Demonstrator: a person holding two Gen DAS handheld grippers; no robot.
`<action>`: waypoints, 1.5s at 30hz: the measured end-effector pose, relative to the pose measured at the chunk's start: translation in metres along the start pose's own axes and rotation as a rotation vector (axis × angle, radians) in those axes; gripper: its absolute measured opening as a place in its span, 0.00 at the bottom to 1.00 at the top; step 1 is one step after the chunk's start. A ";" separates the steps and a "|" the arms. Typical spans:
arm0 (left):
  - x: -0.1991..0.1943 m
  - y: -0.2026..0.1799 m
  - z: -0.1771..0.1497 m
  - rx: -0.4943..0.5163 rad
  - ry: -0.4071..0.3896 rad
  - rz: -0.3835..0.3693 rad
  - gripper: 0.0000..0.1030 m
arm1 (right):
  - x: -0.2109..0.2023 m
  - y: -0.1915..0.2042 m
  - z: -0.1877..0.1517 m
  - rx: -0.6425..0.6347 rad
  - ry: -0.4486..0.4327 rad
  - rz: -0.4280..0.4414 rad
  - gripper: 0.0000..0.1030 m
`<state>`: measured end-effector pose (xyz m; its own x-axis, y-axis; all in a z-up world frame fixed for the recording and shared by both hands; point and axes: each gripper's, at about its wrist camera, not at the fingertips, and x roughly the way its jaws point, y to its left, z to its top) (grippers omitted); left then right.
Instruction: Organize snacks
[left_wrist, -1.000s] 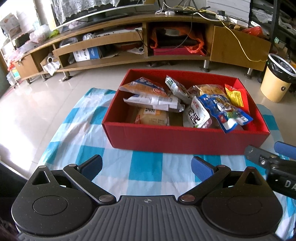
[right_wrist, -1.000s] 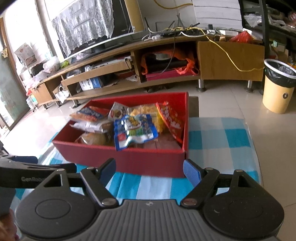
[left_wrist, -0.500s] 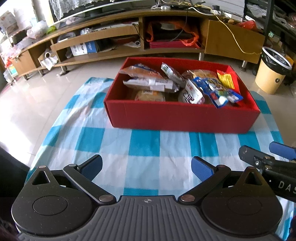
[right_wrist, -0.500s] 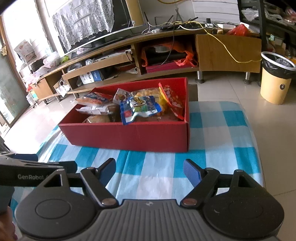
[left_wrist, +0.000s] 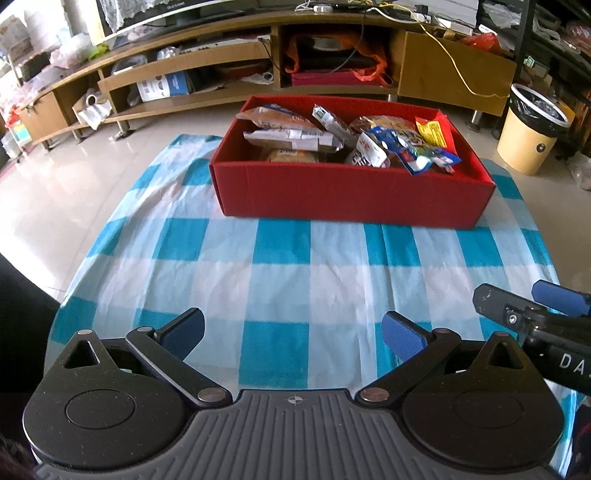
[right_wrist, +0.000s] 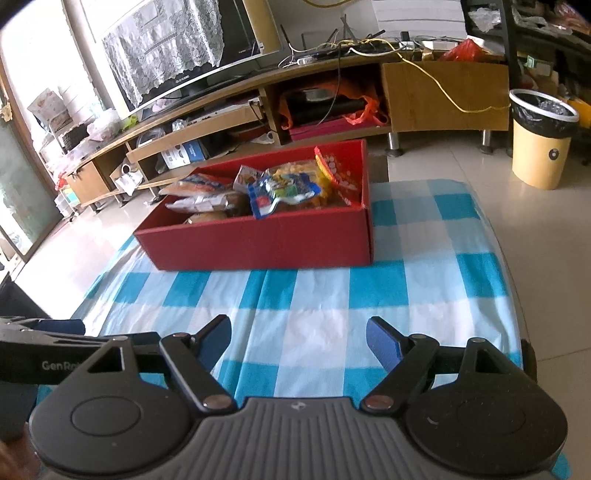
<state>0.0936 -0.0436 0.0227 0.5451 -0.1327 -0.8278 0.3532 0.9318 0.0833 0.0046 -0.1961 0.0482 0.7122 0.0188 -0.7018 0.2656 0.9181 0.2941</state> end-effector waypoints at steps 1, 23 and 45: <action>-0.001 0.000 -0.002 -0.001 0.002 -0.003 1.00 | -0.002 0.001 -0.002 -0.001 0.002 0.001 0.75; -0.022 0.002 -0.030 0.009 0.005 -0.012 1.00 | -0.027 0.008 -0.036 0.004 0.023 -0.007 0.75; -0.022 0.004 -0.034 0.011 0.009 0.000 1.00 | -0.024 0.012 -0.040 -0.004 0.036 -0.004 0.75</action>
<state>0.0572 -0.0259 0.0225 0.5383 -0.1297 -0.8327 0.3613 0.9282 0.0890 -0.0354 -0.1703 0.0430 0.6872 0.0292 -0.7259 0.2658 0.9198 0.2886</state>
